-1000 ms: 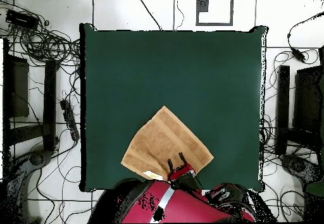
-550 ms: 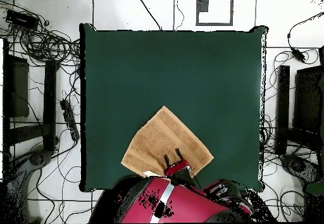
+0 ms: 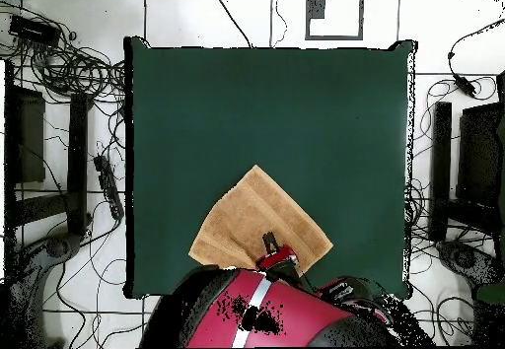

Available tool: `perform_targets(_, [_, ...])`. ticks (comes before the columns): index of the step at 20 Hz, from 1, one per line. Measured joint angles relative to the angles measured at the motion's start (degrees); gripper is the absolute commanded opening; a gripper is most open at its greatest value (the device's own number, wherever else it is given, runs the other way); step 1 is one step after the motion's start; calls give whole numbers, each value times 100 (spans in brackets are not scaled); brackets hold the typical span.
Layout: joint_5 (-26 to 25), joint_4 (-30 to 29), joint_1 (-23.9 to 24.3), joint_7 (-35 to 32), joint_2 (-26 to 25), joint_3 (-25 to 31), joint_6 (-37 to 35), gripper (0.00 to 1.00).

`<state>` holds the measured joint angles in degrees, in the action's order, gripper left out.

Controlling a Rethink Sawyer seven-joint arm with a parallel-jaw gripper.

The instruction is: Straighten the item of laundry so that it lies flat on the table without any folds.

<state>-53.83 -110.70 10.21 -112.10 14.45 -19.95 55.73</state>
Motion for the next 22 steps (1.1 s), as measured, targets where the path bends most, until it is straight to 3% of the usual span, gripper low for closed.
perform_targets(14, [209, 67, -47, 0, -15, -1, 63, 0])
perform_targets(22, [445, 426, -48, 0, -374, 2, 63, 0])
